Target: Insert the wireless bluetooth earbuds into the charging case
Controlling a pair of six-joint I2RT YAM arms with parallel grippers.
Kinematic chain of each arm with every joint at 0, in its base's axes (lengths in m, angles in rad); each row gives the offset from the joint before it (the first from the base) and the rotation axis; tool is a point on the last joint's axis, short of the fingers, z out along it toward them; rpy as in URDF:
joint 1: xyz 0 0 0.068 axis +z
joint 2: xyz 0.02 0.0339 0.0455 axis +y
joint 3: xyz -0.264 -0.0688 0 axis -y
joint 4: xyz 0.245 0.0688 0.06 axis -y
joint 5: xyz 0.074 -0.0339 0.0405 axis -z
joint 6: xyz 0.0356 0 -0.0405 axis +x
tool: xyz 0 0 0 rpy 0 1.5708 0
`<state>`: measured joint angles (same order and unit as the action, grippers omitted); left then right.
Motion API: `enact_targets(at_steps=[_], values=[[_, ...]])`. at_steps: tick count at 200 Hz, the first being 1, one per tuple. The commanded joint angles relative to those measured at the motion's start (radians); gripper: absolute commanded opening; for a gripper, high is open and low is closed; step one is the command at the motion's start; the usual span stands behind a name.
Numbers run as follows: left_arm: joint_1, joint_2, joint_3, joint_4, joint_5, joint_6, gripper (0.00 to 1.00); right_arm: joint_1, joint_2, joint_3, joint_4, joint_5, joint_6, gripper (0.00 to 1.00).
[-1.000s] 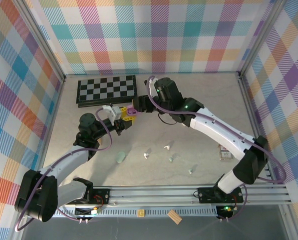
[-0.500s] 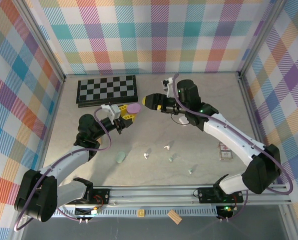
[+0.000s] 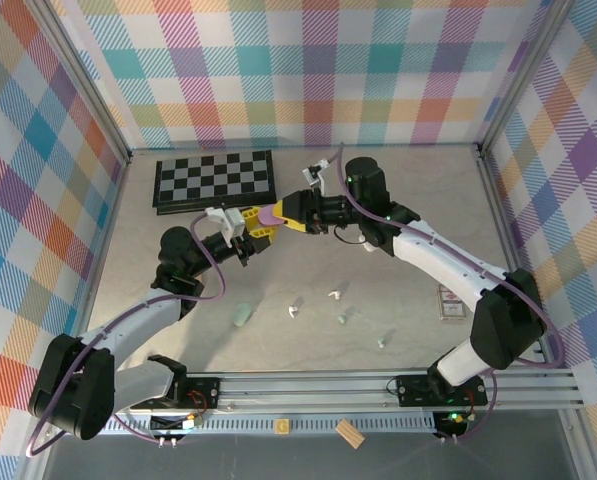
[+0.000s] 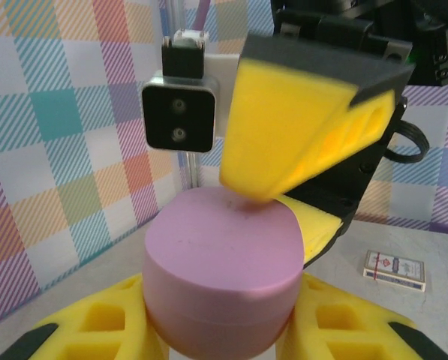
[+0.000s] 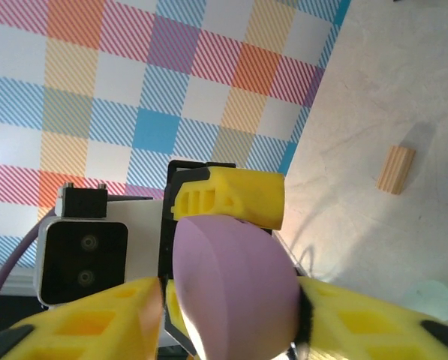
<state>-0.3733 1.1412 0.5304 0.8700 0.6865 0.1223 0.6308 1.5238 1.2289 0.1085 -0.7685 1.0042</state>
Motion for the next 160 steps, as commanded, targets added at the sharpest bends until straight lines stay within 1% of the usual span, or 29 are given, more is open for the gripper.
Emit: enact_targets(at_steps=[1, 18, 28, 43, 67, 75, 85, 91, 114, 129, 142, 160], values=[[-0.013, -0.01, 0.025, -0.013, -0.012, 0.024, 0.32, 0.0, -0.001, -0.004, 0.075, -0.05, 0.032, 0.38], [-0.015, -0.008, 0.026, -0.024, -0.013, 0.031, 0.33, -0.006, -0.004, -0.017, 0.084, -0.043, 0.038, 0.31], [-0.015, -0.009, 0.026, -0.032, -0.015, 0.038, 0.35, -0.01, -0.006, -0.024, 0.086, -0.03, 0.034, 0.27], [-0.015, -0.015, 0.028, -0.062, -0.018, 0.045, 0.52, -0.021, -0.014, -0.038, 0.083, 0.007, 0.018, 0.24], [-0.015, -0.05, 0.015, -0.146, -0.046, 0.07, 0.84, -0.043, -0.022, -0.057, 0.029, 0.092, -0.037, 0.22], [-0.015, -0.068, 0.007, -0.189, -0.07, 0.077, 0.92, -0.056, -0.017, -0.068, 0.013, 0.127, -0.053, 0.22], [-0.016, -0.091, -0.001, -0.25, -0.098, 0.092, 0.98, -0.076, -0.002, -0.077, -0.016, 0.162, -0.069, 0.22], [-0.016, -0.105, -0.005, -0.289, -0.119, 0.098, 1.0, -0.087, 0.01, -0.081, -0.032, 0.185, -0.088, 0.22], [-0.024, -0.163, -0.014, -0.438, -0.218, 0.11, 1.0, -0.122, 0.073, -0.07, -0.115, 0.279, -0.16, 0.22], [-0.033, -0.187, -0.017, -0.491, -0.304, 0.073, 1.0, -0.133, 0.131, -0.04, -0.151, 0.33, -0.205, 0.22], [-0.04, -0.201, -0.008, -0.585, -0.391, 0.049, 1.0, -0.139, 0.198, -0.003, -0.173, 0.375, -0.23, 0.22], [-0.054, -0.22, -0.002, -0.706, -0.494, 0.022, 1.0, -0.15, 0.307, 0.055, -0.18, 0.391, -0.237, 0.22]])
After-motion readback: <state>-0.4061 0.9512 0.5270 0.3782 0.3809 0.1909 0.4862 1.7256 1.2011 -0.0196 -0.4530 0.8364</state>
